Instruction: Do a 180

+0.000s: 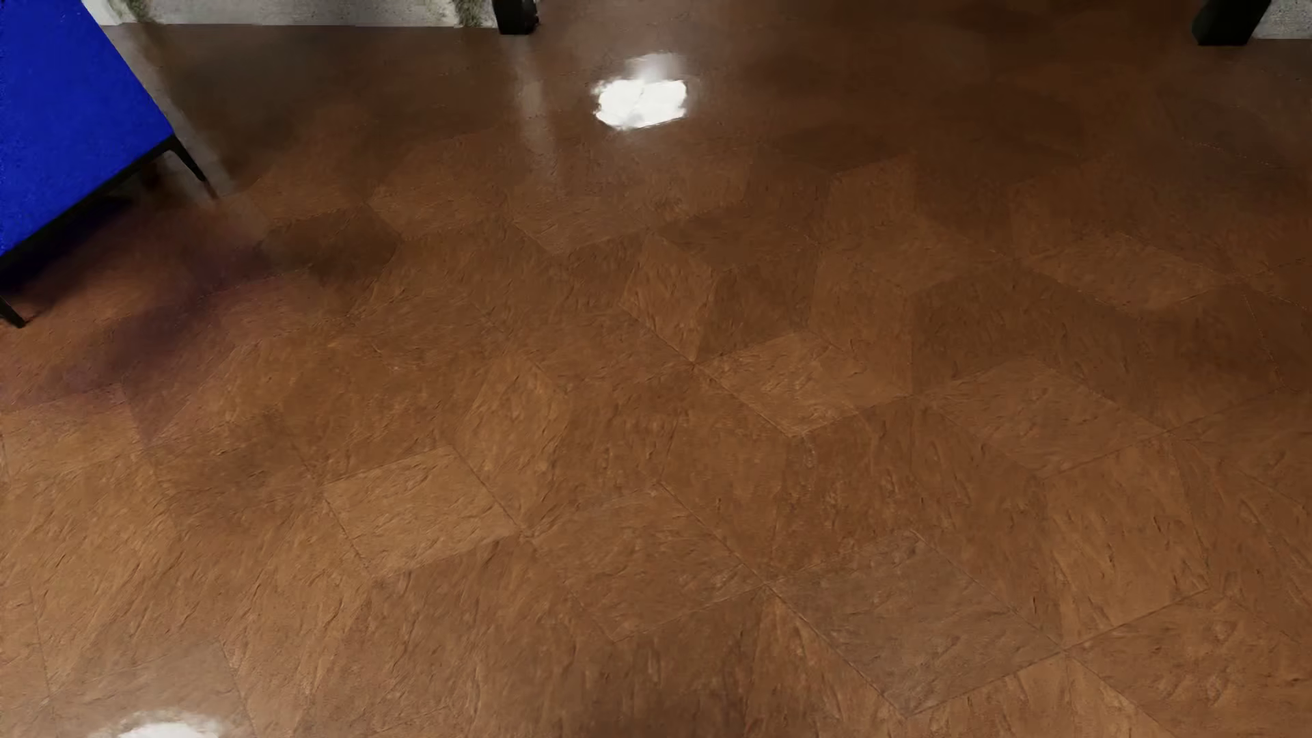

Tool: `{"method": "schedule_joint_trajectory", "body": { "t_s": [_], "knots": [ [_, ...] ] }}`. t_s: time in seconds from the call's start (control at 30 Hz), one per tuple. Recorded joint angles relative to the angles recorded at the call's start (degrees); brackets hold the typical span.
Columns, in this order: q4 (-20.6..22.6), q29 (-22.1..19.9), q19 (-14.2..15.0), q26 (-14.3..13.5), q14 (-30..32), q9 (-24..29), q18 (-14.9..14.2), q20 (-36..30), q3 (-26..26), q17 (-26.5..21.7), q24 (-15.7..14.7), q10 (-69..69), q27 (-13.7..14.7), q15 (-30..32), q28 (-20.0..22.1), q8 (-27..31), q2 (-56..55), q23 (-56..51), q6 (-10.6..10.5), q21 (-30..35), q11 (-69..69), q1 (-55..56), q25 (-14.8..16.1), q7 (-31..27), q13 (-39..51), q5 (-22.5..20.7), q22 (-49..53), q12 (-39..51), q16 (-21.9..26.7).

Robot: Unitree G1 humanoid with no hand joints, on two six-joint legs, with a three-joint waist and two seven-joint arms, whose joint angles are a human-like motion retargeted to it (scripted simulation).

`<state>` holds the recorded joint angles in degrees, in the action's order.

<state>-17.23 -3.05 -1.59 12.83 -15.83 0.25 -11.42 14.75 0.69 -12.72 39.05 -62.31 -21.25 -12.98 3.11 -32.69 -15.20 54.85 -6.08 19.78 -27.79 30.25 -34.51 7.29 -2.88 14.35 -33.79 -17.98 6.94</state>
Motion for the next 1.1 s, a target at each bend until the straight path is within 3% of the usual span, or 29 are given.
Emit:
{"method": "schedule_joint_trajectory", "body": {
  "t_s": [0.07, 0.13, 0.2, 0.3, 0.37, 0.43, 0.5, 0.53, 0.6, 0.63, 0.67, 0.7, 0.73, 0.87, 0.93, 1.0, 1.1],
  "knots": [
    [-1.72, 1.11, 0.84, -1.14, -1.77, -0.02, 0.11, 0.49, -1.74, -1.95, -1.30, 12.94, 0.07, -0.82, -1.11, 1.31, 0.39, -0.80, -0.88, 1.14, -0.26, -1.52, -1.27, -1.13, 4.95, -1.50, 1.36, -0.97, -0.42],
    [-0.92, 1.03, 1.77, -0.74, 3.42, -0.27, -1.61, -0.45, -2.37, -2.77, -0.89, 26.93, -0.67, -0.36, -2.14, 3.52, 1.11, -1.00, -1.13, 2.37, 1.53, -6.29, -2.25, -2.77, 10.91, -2.47, 0.62, -1.87, -1.69],
    [-1.37, 0.24, 2.95, 0.34, -1.86, -0.55, 1.11, -2.76, -2.25, -3.14, 1.09, 31.27, -0.06, -0.11, -4.84, 5.61, 1.07, -2.88, -1.23, 2.50, 1.74, -10.68, -2.33, 0.38, 15.24, -3.17, -2.55, -1.28, -1.89],
    [0.89, -4.34, 5.26, 1.35, -1.18, -0.72, 4.68, -6.51, -2.22, -2.38, 4.04, 35.66, 2.23, 1.36, -9.40, 8.48, 1.30, -10.35, -0.52, -1.72, 2.83, -14.86, 0.17, 4.93, 14.88, -1.37, -7.65, 1.81, -2.71],
    [3.04, -6.08, 6.82, 1.18, -1.31, -0.64, 5.34, -5.99, -2.22, -0.96, 4.14, 36.84, 5.21, 1.85, -8.57, 10.68, 0.70, -15.49, 0.70, -3.15, 2.46, -16.49, 2.06, 7.48, 11.66, 0.84, -7.44, 3.03, -3.47],
    [6.01, -3.48, 8.27, -0.57, -1.46, -0.47, 6.23, -5.27, -2.16, -1.01, 3.85, 38.70, 7.01, 2.21, -5.65, 12.94, -0.24, -17.38, 2.14, -1.38, 1.49, -18.21, 1.07, 9.70, 8.33, 3.73, -5.90, 3.42, -4.35],
    [9.33, 0.83, 9.52, -1.41, -1.57, -0.11, 7.52, -4.58, -2.05, -1.28, 2.70, 40.80, 5.91, 2.68, -3.05, 15.47, -2.19, -15.18, 3.68, 0.03, -1.09, -19.75, -1.13, 11.31, 5.85, 6.94, -4.78, 3.79, -5.20],
    [10.66, 2.15, 9.79, -1.87, -1.82, 0.14, 8.04, -4.72, -2.01, -1.11, 2.47, 41.17, 3.96, 3.15, -2.61, 16.76, -3.71, -12.48, 4.47, -0.14, -3.02, -20.08, -1.52, 11.96, 5.14, 8.38, -4.39, 3.92, -5.18],
    [12.31, 1.87, 8.15, -1.73, -2.33, 0.58, 8.72, -5.49, -1.80, 0.09, 2.61, 40.93, -1.05, 4.50, -2.34, 18.45, -6.37, -5.45, 5.95, -2.50, -6.46, -19.84, -0.07, 12.48, 3.80, 10.28, -3.97, 4.53, -4.26],
    [12.79, 1.30, 5.88, -1.89, -2.41, 0.70, 8.90, -5.79, -1.61, 0.86, 2.60, 40.80, -3.18, 3.68, -2.35, 19.36, -6.97, -1.92, 6.60, -3.89, -7.38, -19.44, 1.15, 12.14, 2.97, 10.33, -3.96, 4.79, -3.44],
    [13.08, 1.80, 7.03, -1.78, -2.42, 0.77, 8.96, -6.05, -1.35, 1.18, 2.49, 40.66, -4.65, 1.37, -2.56, 23.06, -7.72, 0.70, 7.11, -3.97, -7.75, -18.94, 1.35, 11.38, 1.54, 8.47, -4.19, 5.27, -2.60],
    [13.19, 3.29, 9.59, -2.00, -2.35, 0.72, 8.91, -5.83, -1.20, 1.14, 2.28, 40.63, -4.80, -0.91, -2.70, 27.83, -7.73, 1.63, 7.53, -3.41, -6.85, -18.46, 1.34, 10.60, -0.77, 5.21, -4.78, 5.68, -1.54],
    [13.12, 4.59, 8.55, -2.00, -2.18, 0.57, 8.80, -5.28, -1.25, 1.66, 2.20, 40.82, -4.19, -1.37, -2.50, 30.56, -6.71, 1.47, 7.93, -2.54, -4.58, -18.09, 1.19, 9.93, -3.21, 2.41, -5.30, 6.20, -0.96],
    [12.12, 5.39, 9.66, -1.37, -1.21, -0.23, 8.05, 1.53, -1.53, 5.01, -0.99, 42.41, -2.53, 0.67, 1.02, 26.73, -2.57, -0.73, 9.07, -6.76, 3.55, -17.67, 5.77, 8.36, -11.44, 1.45, -5.49, 5.52, -2.15],
    [10.90, 7.28, 9.77, -1.20, -1.14, -0.40, 7.46, 3.72, -1.71, 5.56, -2.15, 42.66, -3.52, 1.05, 2.94, 27.20, -2.70, 0.12, 8.95, -4.80, 4.28, -17.94, 3.84, 9.20, -10.24, 0.21, -6.13, 3.68, -4.58],
    [9.40, 9.09, 9.32, -1.23, -0.94, -0.43, 6.56, 3.52, -2.04, 3.93, -1.78, 42.94, -3.11, 0.68, 0.68, 28.29, -3.66, -0.19, 8.74, -2.83, 3.28, -18.55, 1.41, 10.60, -7.28, -1.32, -7.77, 1.65, -6.23],
    [7.14, 4.54, 7.85, 1.56, -0.48, -0.15, 4.81, 0.58, -2.37, 3.93, 1.65, 42.46, -2.78, -0.62, -4.44, 28.37, -4.24, -3.35, 8.39, -4.99, 0.92, -18.93, 0.99, 10.87, -2.89, -3.30, -9.90, 0.97, -7.37]
  ]
}}
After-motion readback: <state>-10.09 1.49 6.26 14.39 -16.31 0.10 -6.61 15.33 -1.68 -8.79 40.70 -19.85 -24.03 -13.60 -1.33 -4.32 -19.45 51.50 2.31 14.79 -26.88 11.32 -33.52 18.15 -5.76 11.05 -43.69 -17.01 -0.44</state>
